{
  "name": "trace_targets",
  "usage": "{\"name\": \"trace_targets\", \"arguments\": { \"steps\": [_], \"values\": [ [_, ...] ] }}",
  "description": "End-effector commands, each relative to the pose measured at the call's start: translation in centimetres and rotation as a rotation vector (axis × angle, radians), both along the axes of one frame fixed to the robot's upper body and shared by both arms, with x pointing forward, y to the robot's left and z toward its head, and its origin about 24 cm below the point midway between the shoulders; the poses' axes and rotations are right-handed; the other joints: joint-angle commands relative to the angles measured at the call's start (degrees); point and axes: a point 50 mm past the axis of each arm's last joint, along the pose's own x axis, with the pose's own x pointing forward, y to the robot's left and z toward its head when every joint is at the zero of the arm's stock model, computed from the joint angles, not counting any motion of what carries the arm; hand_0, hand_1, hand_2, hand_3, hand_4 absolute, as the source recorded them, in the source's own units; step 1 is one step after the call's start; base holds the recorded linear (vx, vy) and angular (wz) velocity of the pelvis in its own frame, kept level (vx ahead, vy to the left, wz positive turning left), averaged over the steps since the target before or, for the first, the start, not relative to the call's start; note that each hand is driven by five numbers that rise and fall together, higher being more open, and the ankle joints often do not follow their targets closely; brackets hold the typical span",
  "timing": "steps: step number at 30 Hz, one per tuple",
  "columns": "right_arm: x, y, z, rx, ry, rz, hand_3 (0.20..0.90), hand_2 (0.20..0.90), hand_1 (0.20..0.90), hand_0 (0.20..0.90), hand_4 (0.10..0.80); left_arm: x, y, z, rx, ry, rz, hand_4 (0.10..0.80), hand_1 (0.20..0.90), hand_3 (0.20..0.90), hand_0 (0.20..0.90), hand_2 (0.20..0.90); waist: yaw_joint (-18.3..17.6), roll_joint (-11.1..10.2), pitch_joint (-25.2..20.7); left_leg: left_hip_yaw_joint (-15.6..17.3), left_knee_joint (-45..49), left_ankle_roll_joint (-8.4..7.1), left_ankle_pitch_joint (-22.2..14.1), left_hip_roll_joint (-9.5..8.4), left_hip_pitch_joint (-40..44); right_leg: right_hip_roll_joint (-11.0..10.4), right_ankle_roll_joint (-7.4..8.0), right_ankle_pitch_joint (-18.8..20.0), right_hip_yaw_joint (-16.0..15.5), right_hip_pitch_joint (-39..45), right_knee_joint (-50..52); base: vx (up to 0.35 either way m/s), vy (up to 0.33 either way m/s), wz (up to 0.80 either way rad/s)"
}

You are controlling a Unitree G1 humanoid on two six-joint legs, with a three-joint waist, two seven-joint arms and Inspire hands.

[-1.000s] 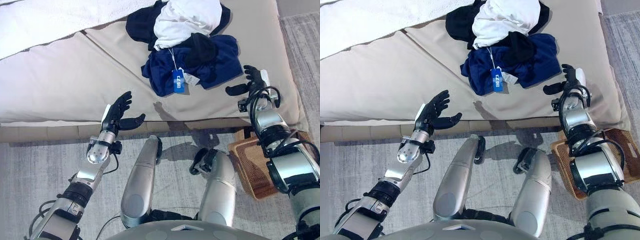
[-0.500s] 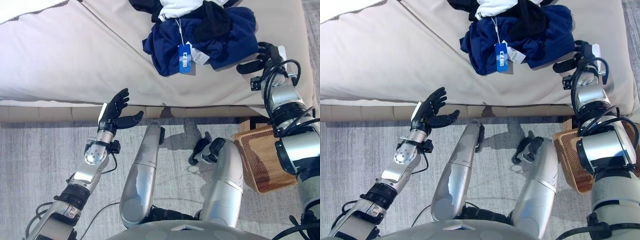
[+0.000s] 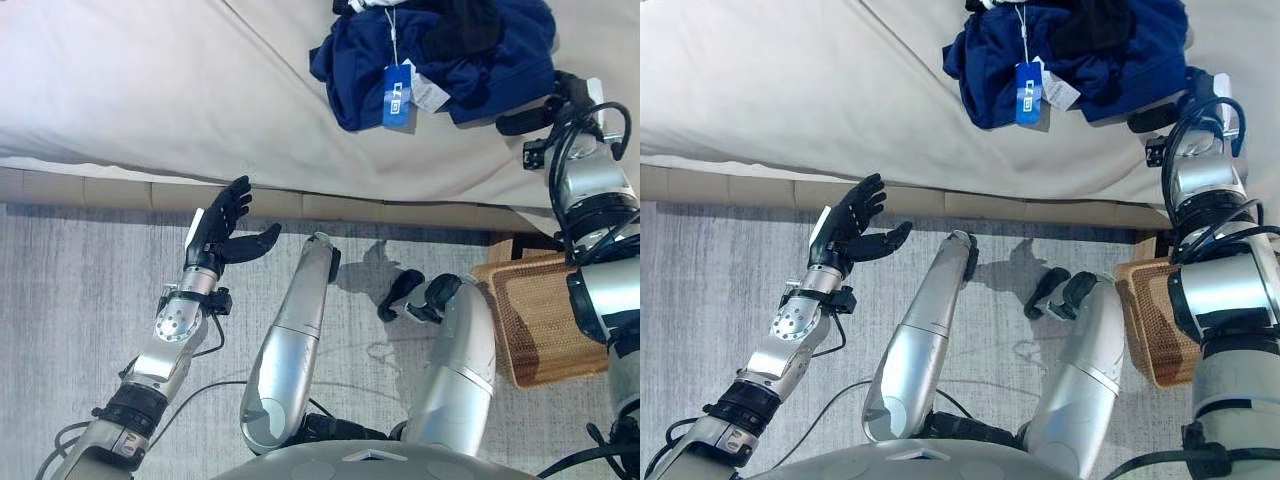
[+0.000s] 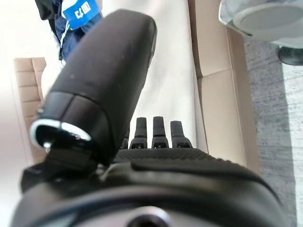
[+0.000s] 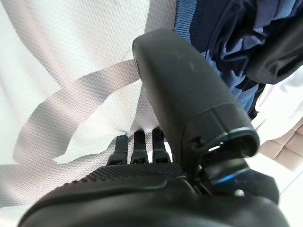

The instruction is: Pick up the clothes from the bed and place them into the basket

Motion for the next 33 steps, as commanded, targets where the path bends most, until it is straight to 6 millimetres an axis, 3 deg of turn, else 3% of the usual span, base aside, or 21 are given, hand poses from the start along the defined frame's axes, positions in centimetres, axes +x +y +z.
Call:
{"name": "trace_targets", "arguments": {
  "steps": [1,10,23,24,25,26,33],
  "values": [
    [0.9,5.1,8.3,-0.092,-0.291,0.242,0.900,0.900,0.900,0.900,0.800,-0.3,-0.1,5.0,-0.066,-0.269,-0.035,0.800,0.900,0.900,0.900,0.900,2.31,2.92,-2.53,8.00,4.72,4.96,-3.46,-2.98,3.24,3.15,-2.84,-1.70,-0.11,5.09,-0.02,-0.028,0.012,0.18],
    [0.1,8.5,9.8,-0.001,-0.523,0.505,0.900,0.900,0.900,0.900,0.800,-1.0,0.2,4.6,-0.046,-0.245,-0.069,0.800,0.900,0.900,0.900,0.900,3.06,1.76,-2.53,7.64,2.51,4.52,-3.85,-3.23,8.20,2.86,-2.54,-1.44,-1.61,10.23,-2.92,0.033,-0.011,0.13],
    [-0.1,8.7,9.4,0.002,-0.540,0.510,0.900,0.900,0.900,0.900,0.800,-1.6,0.4,3.9,-0.040,-0.225,-0.088,0.800,0.900,0.900,0.900,0.900,3.58,1.44,-2.54,7.45,-0.22,4.55,-3.98,-3.49,13.49,2.57,-2.57,-0.79,-2.73,15.95,-6.50,0.024,0.005,0.01],
    [0.0,8.7,9.3,-0.005,-0.525,0.499,0.730,0.754,0.754,0.754,0.630,-1.6,0.4,3.9,-0.040,-0.224,-0.089,0.800,0.900,0.900,0.900,0.900,3.61,1.50,-2.54,7.47,-0.18,4.56,-4.00,-3.53,13.60,2.63,-2.63,-0.81,-2.66,16.05,-6.45,0.000,0.000,0.00],
    [0.1,8.6,9.2,-0.006,-0.514,0.490,0.507,0.564,0.564,0.564,0.407,-1.6,0.3,3.9,-0.041,-0.224,-0.090,0.800,0.900,0.900,0.900,0.900,3.64,1.54,-2.54,7.50,-0.19,4.60,-4.00,-3.56,13.60,2.60,-2.70,-0.83,-2.65,16.06,-6.46,0.000,0.000,0.00],
    [0.2,8.4,9.2,-0.009,-0.506,0.478,0.200,0.300,0.300,0.300,0.100,-1.6,0.2,3.9,-0.042,-0.223,-0.090,0.800,0.900,0.900,0.900,0.900,3.65,1.57,-2.53,7.52,-0.23,4.65,-4.01,-3.59,13.65,2.60,-2.76,-0.85,-2.67,16.09,-6.46,0.000,0.000,0.00],
    [0.5,7.3,8.5,0.007,-0.467,0.404,0.200,0.300,0.300,0.300,0.100,-1.6,0.0,3.9,-0.050,-0.229,-0.081,0.800,0.900,0.900,0.900,0.900,3.39,1.80,-2.53,7.68,-1.11,5.06,-3.84,-3.55,13.86,3.03,-3.23,-0.87,-2.56,16.13,-7.12,-0.025,0.010,0.04]
  ]
}}
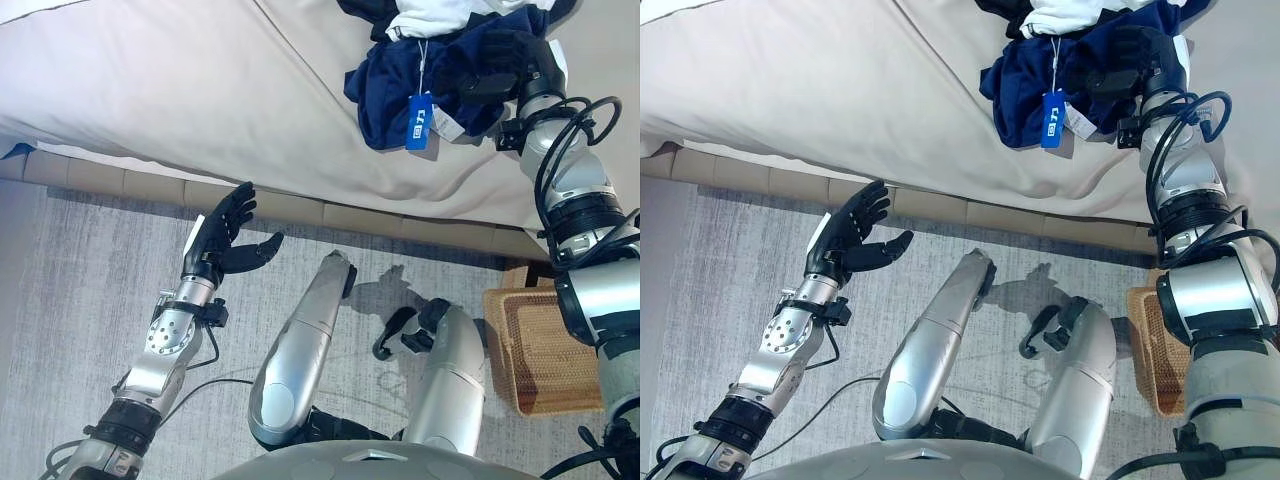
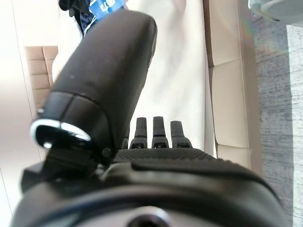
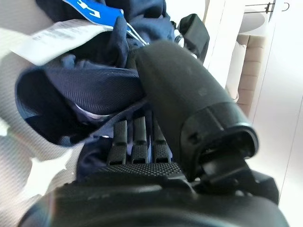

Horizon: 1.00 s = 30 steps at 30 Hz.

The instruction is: Pick up the clothes from the bed and place them into the basket

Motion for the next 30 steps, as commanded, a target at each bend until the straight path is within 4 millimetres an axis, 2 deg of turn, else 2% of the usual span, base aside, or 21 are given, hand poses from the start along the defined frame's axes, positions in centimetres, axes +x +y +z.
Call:
{"name": "trace_targets", "arguments": {
  "steps": [1,18,24,30],
  "values": [
    [-0.3,2.8,7.1,-0.051,-0.260,0.083,0.200,0.300,0.300,0.300,0.100,-0.3,-0.1,3.8,-0.043,-0.219,-0.016,0.800,0.900,0.900,0.900,0.900,0.57,1.14,-2.73,4.52,1.09,5.49,-4.58,-0.01,3.42,1.99,-1.53,7.61,-2.15,0.57,-4.11,-0.039,0.017,0.05],
    [-0.5,1.1,6.4,-0.064,-0.222,-0.006,0.200,0.300,0.300,0.300,0.100,-0.2,-0.5,3.9,-0.050,-0.224,-0.010,0.800,0.900,0.900,0.900,0.900,-0.50,0.23,-2.75,5.29,-3.23,5.62,-4.21,1.06,7.69,2.83,-1.80,8.89,-2.25,4.40,-8.72,-0.001,0.005,-0.01],
    [-0.6,1.0,5.9,-0.060,-0.226,0.020,0.200,0.300,0.300,0.300,0.100,0.0,-0.9,3.6,-0.039,-0.205,-0.016,0.800,0.900,0.900,0.900,0.900,-1.12,-0.89,-3.86,5.59,-8.29,5.38,-3.48,2.28,12.19,2.97,-1.44,10.08,-2.21,8.22,-12.83,0.021,0.026,-0.08],
    [-1.2,0.6,4.8,-0.032,-0.238,0.062,0.200,0.300,0.300,0.300,0.100,0.4,-0.9,1.6,0.015,-0.067,-0.010,0.800,0.900,0.900,0.900,0.900,-2.34,-3.17,-7.69,6.60,-17.37,4.79,-2.32,4.78,21.07,2.37,-0.60,12.10,-3.51,16.92,-20.52,0.084,0.044,-0.18]
  ]
}}
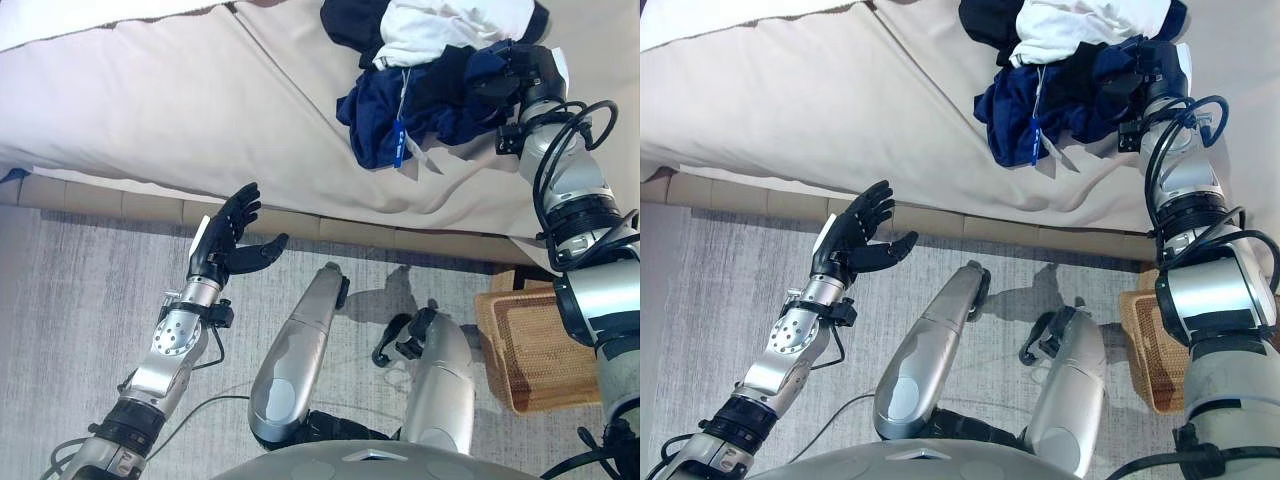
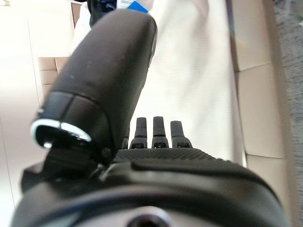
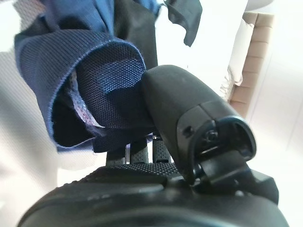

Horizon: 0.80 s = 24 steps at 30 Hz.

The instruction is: Pick up the clothes from the bed and place them into the basket

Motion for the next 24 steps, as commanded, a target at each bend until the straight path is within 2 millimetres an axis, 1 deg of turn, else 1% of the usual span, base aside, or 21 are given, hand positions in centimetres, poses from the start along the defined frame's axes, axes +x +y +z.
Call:
{"name": "trace_targets", "arguments": {
  "steps": [1,5,6,7,8,9,10,11,12,13,15,17,19,23,24],
  "values": [
    [-1.3,0.7,5.6,-0.025,-0.271,0.085,0.200,0.300,0.300,0.300,0.100,0.0,-0.2,1.2,0.027,-0.051,-0.034,0.800,0.900,0.900,0.900,0.900,-0.83,-2.75,-8.69,3.52,-6.62,1.95,-3.82,2.24,9.04,0.23,-2.02,6.38,-4.53,6.70,-7.49,0.080,0.016,-0.17],
    [-1.7,-0.2,6.0,0.006,-0.291,0.063,0.200,0.300,0.300,0.300,0.100,0.1,-0.1,0.5,0.057,0.011,-0.058,0.800,0.900,0.900,0.900,0.900,-1.69,-3.54,-11.67,4.03,-12.32,0.99,-2.29,3.60,14.46,1.10,-1.46,8.18,-5.26,13.28,-14.91,0.073,0.014,-0.20],
    [-1.8,-0.4,6.2,0.006,-0.298,0.054,0.200,0.300,0.300,0.300,0.100,0.2,-0.1,0.4,0.061,0.021,-0.066,0.800,0.900,0.900,0.900,0.900,-1.95,-3.73,-12.67,4.14,-14.64,0.64,-1.36,3.76,16.25,1.46,-1.21,9.12,-5.48,15.37,-17.74,0.004,0.030,-0.20],
    [-1.9,-0.7,6.4,0.007,-0.297,0.052,0.200,0.300,0.300,0.300,0.100,0.3,-0.1,0.4,0.063,0.030,-0.071,0.800,0.900,0.900,0.900,0.900,-2.25,-3.89,-13.58,4.57,-17.20,0.65,0.86,3.97,17.19,1.68,-1.49,11.09,-6.23,16.60,-20.70,-0.007,0.028,-0.20],
    [-1.9,-0.8,6.5,0.007,-0.294,0.053,0.200,0.300,0.300,0.300,0.100,0.3,-0.2,0.2,0.063,0.038,-0.070,0.800,0.900,0.900,0.900,0.900,-2.38,-4.05,-14.23,4.62,-18.28,0.48,1.31,3.98,17.89,1.90,-1.35,11.52,-6.23,17.48,-22.30,0.032,0.038,-0.18],
    [-2.2,-1.3,6.9,0.006,-0.294,0.048,0.200,0.300,0.300,0.300,0.100,0.2,-0.4,-0.3,0.075,0.072,-0.083,0.800,0.900,0.900,0.900,0.900,-2.97,-4.58,-16.44,5.02,-22.55,-0.22,3.01,4.18,20.77,2.77,-0.75,13.18,-6.37,20.76,-27.92,0.088,0.023,-0.17],
    [-2.3,-1.5,7.1,0.003,-0.297,0.044,0.200,0.300,0.300,0.300,0.100,0.2,-0.5,-0.4,0.078,0.079,-0.088,0.800,0.900,0.900,0.900,0.900,-3.13,-4.64,-16.81,5.15,-23.75,-0.40,3.49,4.24,21.66,3.05,-0.59,13.69,-6.41,21.68,-29.35,0.102,0.023,-0.18],
    [-2.5,-1.9,7.3,0.000,-0.300,0.035,0.200,0.300,0.300,0.300,0.100,0.1,-0.6,-0.8,0.083,0.094,-0.094,0.800,0.900,0.900,0.900,0.900,-3.60,-5.03,-18.18,5.83,-26.58,-0.85,4.31,4.52,23.55,3.77,-0.11,14.74,-6.37,23.53,-32.76,0.100,0.013,-0.19],
    [-2.7,-2.4,7.5,0.001,-0.292,0.032,0.200,0.300,0.300,0.300,0.100,0.1,-0.6,-1.1,0.085,0.112,-0.092,0.800,0.900,0.900,0.900,0.900,-4.17,-5.40,-19.90,6.56,-30.77,-1.40,5.54,4.85,25.92,4.54,0.81,16.21,-6.15,25.49,-37.48,0.097,0.010,-0.17],
    [-2.7,-2.5,7.6,0.001,-0.291,0.030,0.200,0.300,0.300,0.300,0.100,0.1,-0.6,-1.1,0.085,0.115,-0.092,0.800,0.900,0.900,0.900,0.900,-4.22,-5.40,-20.04,6.68,-31.49,-1.48,5.85,4.90,26.47,4.71,0.89,16.51,-6.13,25.97,-38.19,0.095,0.013,-0.04],
    [-3.1,-3.3,8.0,-0.007,-0.294,0.007,0.200,0.300,0.300,0.300,0.100,0.0,-0.5,-1.5,0.085,0.134,-0.093,0.800,0.900,0.900,0.900,0.900,-5.03,-5.86,-22.09,7.40,-36.24,-2.01,7.12,4.77,29.23,5.58,2.01,18.64,-5.68,28.13,-43.33,0.054,0.009,-0.04],
    [-3.6,-4.1,9.0,-0.020,-0.316,-0.031,0.200,0.300,0.300,0.300,0.100,0.0,-0.5,-1.7,0.087,0.150,-0.094,0.800,0.900,0.900,0.900,0.900,-5.95,-6.13,-24.08,7.71,-41.69,-2.34,8.94,4.41,31.91,6.40,3.29,21.39,-4.93,29.94,-48.62,0.014,0.015,-0.14],
    [-4.2,-4.6,10.1,-0.024,-0.358,-0.059,0.200,0.300,0.300,0.300,0.100,-0.1,-0.3,-2.0,0.091,0.162,-0.085,0.800,0.900,0.900,0.900,0.900,-6.89,-6.17,-25.55,8.12,-46.07,-2.55,10.63,4.27,33.78,7.13,4.26,23.29,-4.36,30.86,-52.31,-0.029,0.022,-0.11],
    [-5.2,-5.5,11.4,-0.032,-0.405,-0.102,0.200,0.300,0.300,0.300,0.100,0.0,-0.2,-2.2,0.098,0.170,-0.076,0.800,0.900,0.900,0.900,0.900,-8.17,-6.27,-27.15,8.25,-50.66,-2.67,12.45,4.11,35.54,7.91,5.11,25.54,-3.35,31.59,-56.35,-0.032,0.014,-0.11],
    [-5.5,-5.8,11.8,-0.040,-0.413,-0.110,0.200,0.300,0.300,0.300,0.100,-0.1,-0.1,-2.4,0.099,0.172,-0.067,0.800,0.900,0.900,0.900,0.900,-8.70,-6.37,-27.75,8.40,-52.73,-2.75,13.12,4.21,36.38,8.22,5.54,26.34,-2.88,31.88,-57.86,-0.039,0.013,-0.09]
  ]
}}
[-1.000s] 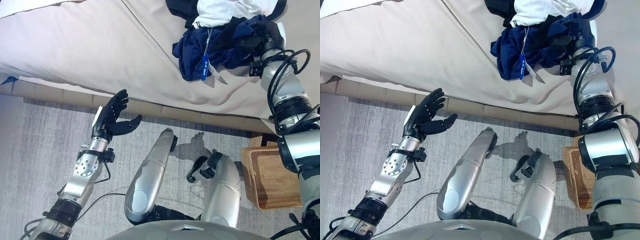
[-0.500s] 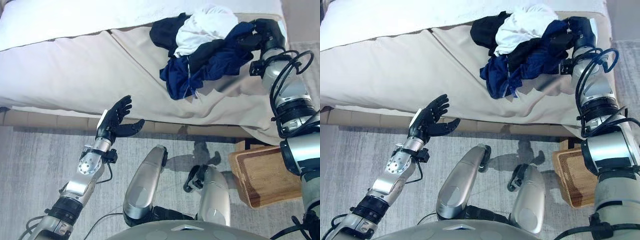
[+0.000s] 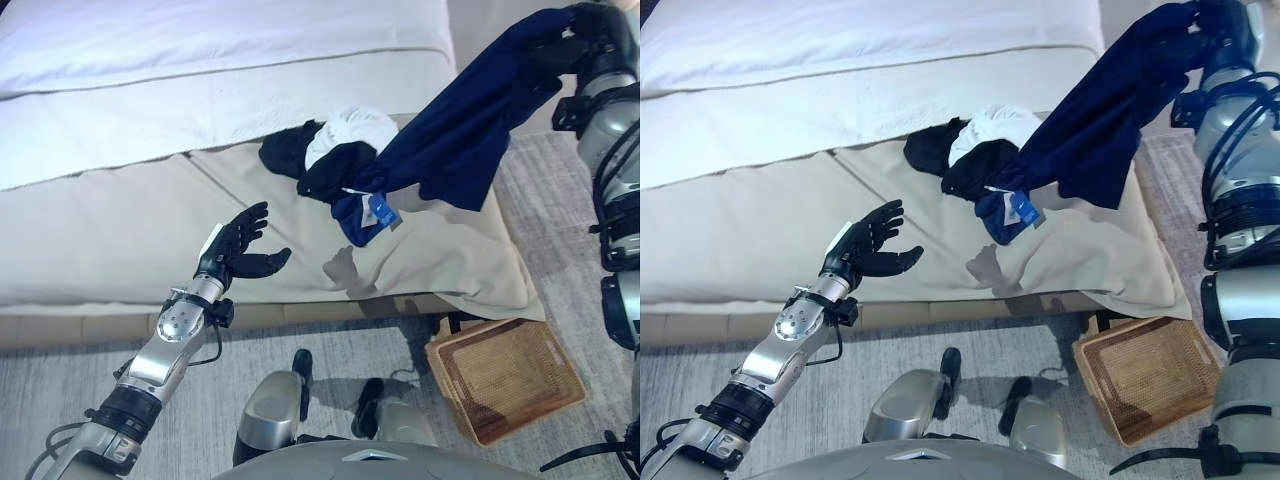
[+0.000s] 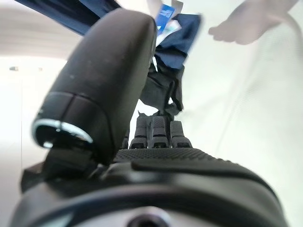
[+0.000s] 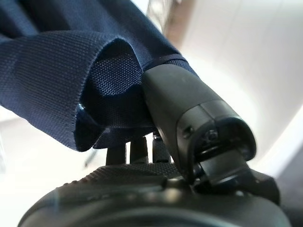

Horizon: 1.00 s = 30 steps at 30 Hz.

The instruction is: Pick up the clothes from the bed and place them into the basket

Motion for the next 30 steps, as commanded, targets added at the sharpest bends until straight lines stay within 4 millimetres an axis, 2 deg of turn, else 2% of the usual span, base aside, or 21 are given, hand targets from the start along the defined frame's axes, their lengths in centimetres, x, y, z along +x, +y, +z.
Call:
{"name": "trace_targets", "arguments": {
  "steps": [1,6,13,17,21,30],
  "values": [
    [-2.8,-0.8,6.9,-0.107,-0.258,-0.049,0.200,0.300,0.300,0.300,0.100,-0.7,-0.4,-0.5,-0.005,-0.037,-0.014,0.800,0.900,0.900,0.900,0.900,-1.97,-0.97,-12.93,3.26,-4.35,-2.39,-2.53,2.25,1.84,0.86,1.82,3.89,0.83,-1.31,-4.66,-0.026,0.009,-0.13],
    [-4.4,-1.6,8.9,-0.159,-0.304,-0.097,0.200,0.300,0.300,0.300,0.100,-0.3,-0.6,-0.5,-0.008,-0.053,-0.017,0.800,0.900,0.900,0.900,0.900,-4.41,-1.42,-14.48,4.32,-9.53,-2.49,-1.09,2.22,4.43,2.22,2.50,6.50,3.31,-0.65,-9.17,-0.052,0.006,-0.24],
    [-5.9,-2.2,11.0,-0.191,-0.353,-0.146,0.200,0.300,0.300,0.300,0.100,0.2,-0.9,-1.0,0.014,-0.043,-0.051,0.800,0.900,0.900,0.900,0.900,-7.82,-1.75,-15.13,6.89,-9.73,-2.17,-1.97,2.17,6.22,3.20,2.68,6.77,6.78,-0.41,-9.52,0.000,0.013,-0.30],
    [-6.6,-2.8,10.8,-0.199,-0.347,-0.178,0.200,0.300,0.300,0.300,0.100,0.6,-1.0,-1.0,0.027,-0.042,-0.057,0.800,0.900,0.900,0.900,0.900,-9.99,-1.73,-14.97,8.32,-9.68,-2.03,-2.41,2.10,6.75,3.70,2.82,7.07,8.61,-0.60,-9.69,0.014,0.023,-0.29],
    [-7.5,-4.5,9.8,-0.202,-0.294,-0.213,0.200,0.300,0.300,0.300,0.100,1.0,-1.0,-0.7,0.054,-0.041,-0.072,0.800,0.900,0.900,0.900,0.900,-12.24,-1.93,-14.68,9.85,-9.56,-1.81,-2.78,2.10,7.55,3.95,3.38,8.08,10.61,-0.69,-10.58,0.042,0.006,-0.25],
    [-9.8,-6.7,8.5,-0.180,-0.271,-0.229,0.200,0.300,0.300,0.300,0.100,1.9,-0.5,-0.2,0.064,-0.036,-0.015,0.800,0.900,0.900,0.900,0.900,-16.03,-1.60,-14.21,11.98,-9.66,-1.27,-3.18,2.12,7.93,4.80,3.99,9.08,14.07,-2.16,-10.80,0.028,-0.004,-0.22]
  ]
}}
